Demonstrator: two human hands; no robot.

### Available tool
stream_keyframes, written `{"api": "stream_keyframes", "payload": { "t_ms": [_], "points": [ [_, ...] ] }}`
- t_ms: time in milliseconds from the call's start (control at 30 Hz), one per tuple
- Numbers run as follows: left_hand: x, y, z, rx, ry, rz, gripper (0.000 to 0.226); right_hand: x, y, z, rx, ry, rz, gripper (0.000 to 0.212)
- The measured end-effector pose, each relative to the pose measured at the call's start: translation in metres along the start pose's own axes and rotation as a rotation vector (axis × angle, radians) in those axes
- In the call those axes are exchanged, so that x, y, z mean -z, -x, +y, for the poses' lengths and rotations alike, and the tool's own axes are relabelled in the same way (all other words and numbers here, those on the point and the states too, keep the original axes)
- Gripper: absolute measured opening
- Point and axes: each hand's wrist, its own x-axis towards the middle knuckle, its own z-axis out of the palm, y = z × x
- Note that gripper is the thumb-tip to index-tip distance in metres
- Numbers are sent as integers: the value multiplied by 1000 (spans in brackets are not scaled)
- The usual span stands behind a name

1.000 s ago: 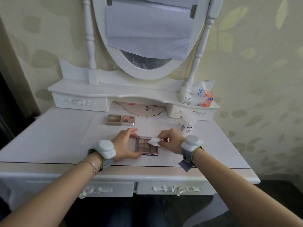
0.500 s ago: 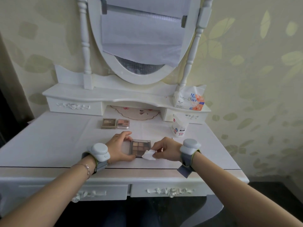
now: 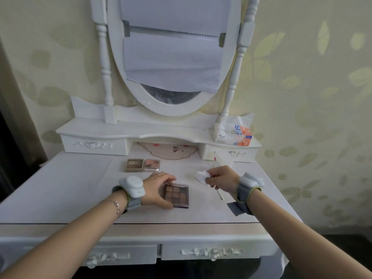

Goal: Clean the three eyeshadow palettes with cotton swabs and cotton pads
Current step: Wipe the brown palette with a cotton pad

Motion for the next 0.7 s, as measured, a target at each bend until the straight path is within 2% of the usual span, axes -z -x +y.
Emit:
{"api": "stream_keyframes", "payload": {
  "t_ms": [267,367,533,700],
  "points": [
    [26,-42,2,27,-143,139,105,14,-13,12,-27,-92,16,24],
    [34,-62,-4,65,-138,115,113,16,-22,16,-49,-174,24,19],
    [38,-74,-15,102,-161,83,115,13,-27,17,-85,-411,13,22],
    [33,-78,-22,125,-217,30,116,8,-26,17,-95,-489,-29,19]
  ]
}}
